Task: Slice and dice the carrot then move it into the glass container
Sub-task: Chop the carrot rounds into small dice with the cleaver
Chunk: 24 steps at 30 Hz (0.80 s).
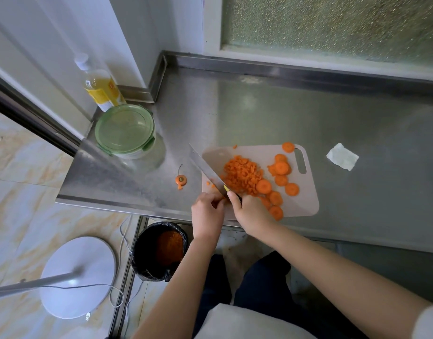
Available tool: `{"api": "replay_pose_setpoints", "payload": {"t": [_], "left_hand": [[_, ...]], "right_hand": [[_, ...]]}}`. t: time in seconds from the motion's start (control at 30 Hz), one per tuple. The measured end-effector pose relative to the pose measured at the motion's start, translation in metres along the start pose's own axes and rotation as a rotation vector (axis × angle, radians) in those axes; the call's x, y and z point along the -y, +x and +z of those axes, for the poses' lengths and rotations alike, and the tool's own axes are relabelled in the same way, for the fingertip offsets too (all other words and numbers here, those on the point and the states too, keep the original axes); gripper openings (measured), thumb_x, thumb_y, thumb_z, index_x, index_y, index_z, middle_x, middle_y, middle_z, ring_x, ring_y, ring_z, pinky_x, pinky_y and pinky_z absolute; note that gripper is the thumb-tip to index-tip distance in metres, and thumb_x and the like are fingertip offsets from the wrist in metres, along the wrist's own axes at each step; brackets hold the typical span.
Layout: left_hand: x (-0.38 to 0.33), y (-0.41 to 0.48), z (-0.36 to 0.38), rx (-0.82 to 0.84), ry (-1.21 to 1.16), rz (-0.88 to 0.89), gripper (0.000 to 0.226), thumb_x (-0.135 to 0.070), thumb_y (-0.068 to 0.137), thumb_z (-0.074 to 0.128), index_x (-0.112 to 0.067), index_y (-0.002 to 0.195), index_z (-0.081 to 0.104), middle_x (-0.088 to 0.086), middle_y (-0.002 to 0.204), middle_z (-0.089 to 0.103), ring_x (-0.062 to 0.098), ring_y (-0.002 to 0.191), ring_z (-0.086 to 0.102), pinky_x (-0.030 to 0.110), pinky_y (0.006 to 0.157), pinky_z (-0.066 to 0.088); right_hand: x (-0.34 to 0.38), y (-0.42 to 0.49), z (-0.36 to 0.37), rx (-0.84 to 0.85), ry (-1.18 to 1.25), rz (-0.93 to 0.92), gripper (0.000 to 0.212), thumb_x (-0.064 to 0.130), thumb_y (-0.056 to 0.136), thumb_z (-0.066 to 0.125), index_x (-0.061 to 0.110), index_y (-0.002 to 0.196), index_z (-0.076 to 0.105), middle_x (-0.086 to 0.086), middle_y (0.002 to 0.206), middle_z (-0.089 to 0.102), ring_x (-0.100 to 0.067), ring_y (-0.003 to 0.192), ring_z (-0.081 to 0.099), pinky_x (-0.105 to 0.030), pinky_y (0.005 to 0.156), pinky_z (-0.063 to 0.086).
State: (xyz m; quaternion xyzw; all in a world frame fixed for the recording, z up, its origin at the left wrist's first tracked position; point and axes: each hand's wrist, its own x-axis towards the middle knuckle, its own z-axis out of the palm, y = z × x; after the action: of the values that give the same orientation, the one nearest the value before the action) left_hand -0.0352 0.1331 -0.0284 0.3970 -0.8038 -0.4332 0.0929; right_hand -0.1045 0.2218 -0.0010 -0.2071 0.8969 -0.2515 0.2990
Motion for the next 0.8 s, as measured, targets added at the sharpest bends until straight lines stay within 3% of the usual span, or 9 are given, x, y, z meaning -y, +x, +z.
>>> {"api": "replay_pose_setpoints", "payload": {"t": [0.07, 0.23, 0.37, 0.5, 0.67, 0.8], "left_hand": [[0.000, 0.000, 0.001, 0.005, -0.004, 0.009, 0.012, -0.009, 0.083, 0.064, -0.015, 0.089, 0.071, -0.003, 0.087, 0.066, 0.010, 0.079, 0.057, 0.004, 0.067, 0.032], [-0.007, -0.002, 0.006, -0.019, -0.025, -0.020, 0.016, 0.000, 0.086, 0.057, -0.007, 0.094, 0.069, 0.003, 0.090, 0.062, 0.010, 0.080, 0.051, 0.000, 0.067, 0.031], [-0.018, 0.004, 0.017, -0.027, -0.062, -0.054, 0.022, 0.000, 0.088, 0.052, -0.005, 0.102, 0.070, 0.008, 0.102, 0.066, 0.015, 0.088, 0.055, 0.009, 0.076, 0.031], [-0.020, 0.011, 0.022, 0.031, -0.028, -0.058, 0.025, -0.005, 0.088, 0.052, -0.011, 0.109, 0.066, 0.005, 0.110, 0.065, 0.023, 0.099, 0.060, 0.022, 0.082, 0.041], [-0.022, 0.017, 0.016, -0.012, 0.024, 0.169, 0.021, 0.003, 0.083, 0.058, -0.003, 0.102, 0.066, 0.012, 0.104, 0.058, 0.029, 0.098, 0.056, 0.029, 0.089, 0.042], [-0.034, 0.029, 0.017, 0.005, 0.136, 0.311, 0.020, -0.005, 0.082, 0.064, -0.010, 0.100, 0.068, 0.008, 0.100, 0.059, 0.028, 0.096, 0.051, 0.033, 0.083, 0.043]], "right_hand": [[-0.001, 0.004, -0.004, 0.006, 0.031, -0.003, 0.060, 0.048, 0.100, 0.029, 0.001, 0.091, 0.065, -0.019, 0.088, 0.067, -0.033, 0.088, 0.062, -0.035, 0.074, 0.048], [-0.007, 0.015, -0.020, 0.036, 0.047, 0.040, 0.058, 0.049, 0.100, 0.027, 0.013, 0.062, 0.051, -0.005, 0.063, 0.054, -0.025, 0.069, 0.053, -0.029, 0.053, 0.031], [-0.009, 0.024, -0.032, -0.021, 0.162, 0.020, 0.056, 0.051, 0.099, 0.031, 0.020, 0.053, 0.041, 0.000, 0.055, 0.043, -0.022, 0.060, 0.042, -0.029, 0.060, 0.031], [-0.014, 0.025, -0.050, -0.084, 0.304, -0.010, 0.057, 0.048, 0.099, 0.034, 0.017, 0.051, 0.037, 0.001, 0.047, 0.037, -0.016, 0.047, 0.035, -0.030, 0.052, 0.026], [-0.039, 0.028, -0.069, -0.167, 0.427, 0.057, 0.057, 0.054, 0.097, 0.035, 0.016, 0.054, 0.043, 0.006, 0.042, 0.041, -0.018, 0.046, 0.039, -0.030, 0.053, 0.030], [-0.059, 0.030, -0.088, -0.237, 0.471, 0.099, 0.056, 0.049, 0.098, 0.037, 0.020, 0.051, 0.045, 0.012, 0.038, 0.044, -0.013, 0.048, 0.040, -0.027, 0.051, 0.027]]}}
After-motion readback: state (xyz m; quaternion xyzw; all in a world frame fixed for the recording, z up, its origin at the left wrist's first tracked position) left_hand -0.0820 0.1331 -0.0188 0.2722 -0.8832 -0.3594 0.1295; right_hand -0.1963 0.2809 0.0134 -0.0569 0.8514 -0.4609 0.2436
